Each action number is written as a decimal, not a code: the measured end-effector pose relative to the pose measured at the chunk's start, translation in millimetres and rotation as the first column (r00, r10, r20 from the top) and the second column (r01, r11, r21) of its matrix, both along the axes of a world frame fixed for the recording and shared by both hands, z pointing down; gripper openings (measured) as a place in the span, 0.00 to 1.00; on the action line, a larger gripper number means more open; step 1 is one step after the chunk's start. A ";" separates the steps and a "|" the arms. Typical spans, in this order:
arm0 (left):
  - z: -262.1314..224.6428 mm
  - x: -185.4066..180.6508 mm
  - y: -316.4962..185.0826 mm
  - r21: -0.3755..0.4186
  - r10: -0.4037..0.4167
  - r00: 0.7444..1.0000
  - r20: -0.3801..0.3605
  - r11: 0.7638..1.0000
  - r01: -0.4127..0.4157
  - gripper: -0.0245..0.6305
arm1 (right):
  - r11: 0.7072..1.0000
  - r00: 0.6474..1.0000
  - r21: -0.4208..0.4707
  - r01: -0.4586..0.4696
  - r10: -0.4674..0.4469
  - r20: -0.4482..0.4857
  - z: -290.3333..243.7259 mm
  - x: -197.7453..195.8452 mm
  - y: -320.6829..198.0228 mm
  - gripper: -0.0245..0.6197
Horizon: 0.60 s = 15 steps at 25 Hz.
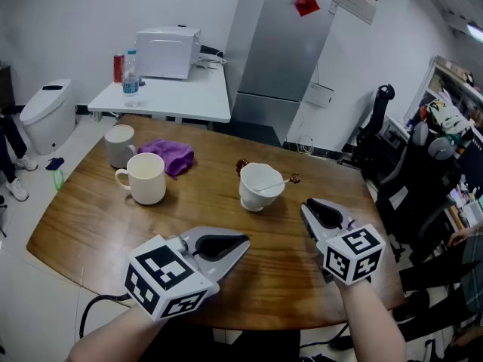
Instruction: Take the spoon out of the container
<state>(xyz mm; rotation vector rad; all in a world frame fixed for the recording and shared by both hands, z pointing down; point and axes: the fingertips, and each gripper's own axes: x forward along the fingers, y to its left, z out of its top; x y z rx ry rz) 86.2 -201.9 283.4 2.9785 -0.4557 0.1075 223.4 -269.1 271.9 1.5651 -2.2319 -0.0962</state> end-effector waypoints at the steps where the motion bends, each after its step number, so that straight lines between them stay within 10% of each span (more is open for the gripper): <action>1: 1.1 -0.3 1.7 0.000 0.008 1.000 0.005 1.000 -0.008 0.05 | 1.000 0.999 0.004 -0.004 0.004 -0.038 1.0 -0.8 -3.9 0.13; 7: 2.6 -0.2 11.2 0.006 0.041 0.999 0.021 0.999 -0.042 0.05 | 0.999 0.931 0.033 0.004 0.008 -0.366 5.8 -7.2 -23.2 0.14; 15: 6.7 -2.6 14.9 0.002 0.051 0.999 0.015 0.999 -0.051 0.06 | 0.998 0.637 0.052 0.035 0.018 -0.771 13.0 -6.1 -44.9 0.16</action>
